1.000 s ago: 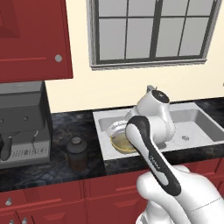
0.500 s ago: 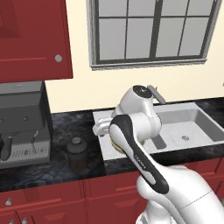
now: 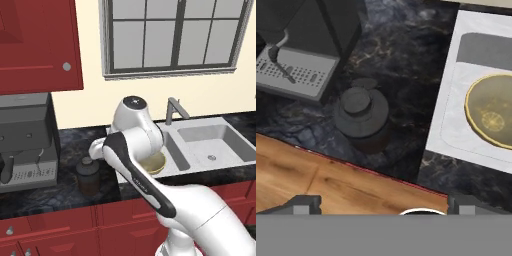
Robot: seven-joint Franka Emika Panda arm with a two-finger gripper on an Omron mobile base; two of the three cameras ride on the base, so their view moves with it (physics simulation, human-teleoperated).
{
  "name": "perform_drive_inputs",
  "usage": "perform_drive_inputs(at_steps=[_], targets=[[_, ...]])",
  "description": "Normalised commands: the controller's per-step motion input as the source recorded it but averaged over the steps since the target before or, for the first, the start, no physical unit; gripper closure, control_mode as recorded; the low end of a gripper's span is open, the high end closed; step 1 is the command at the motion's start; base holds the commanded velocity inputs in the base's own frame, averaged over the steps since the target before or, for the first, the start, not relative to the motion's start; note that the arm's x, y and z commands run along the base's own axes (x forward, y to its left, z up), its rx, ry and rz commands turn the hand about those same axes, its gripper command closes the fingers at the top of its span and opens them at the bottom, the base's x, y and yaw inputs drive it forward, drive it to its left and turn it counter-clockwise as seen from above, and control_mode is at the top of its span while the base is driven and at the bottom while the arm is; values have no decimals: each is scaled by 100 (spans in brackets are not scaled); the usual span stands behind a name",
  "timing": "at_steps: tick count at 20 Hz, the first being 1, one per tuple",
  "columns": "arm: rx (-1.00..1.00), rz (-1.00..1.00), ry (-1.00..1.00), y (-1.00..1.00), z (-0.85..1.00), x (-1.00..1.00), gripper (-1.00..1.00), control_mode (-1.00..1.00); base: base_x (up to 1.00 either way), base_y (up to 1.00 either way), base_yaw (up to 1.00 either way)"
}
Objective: Place the bowl in the left basin and the jug in the right basin of the sink.
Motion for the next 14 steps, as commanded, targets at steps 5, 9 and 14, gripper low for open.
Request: perform_drive_inputs(at_steps=[5, 9, 14], targets=[[-12, 0, 1, 51, 0, 8, -100, -100, 0, 0, 0], [-6, 0, -2, 15, -9, 15, -100, -100, 0, 0, 0], [-1, 1, 9, 0, -16, 22, -100, -100, 0, 0, 0]])
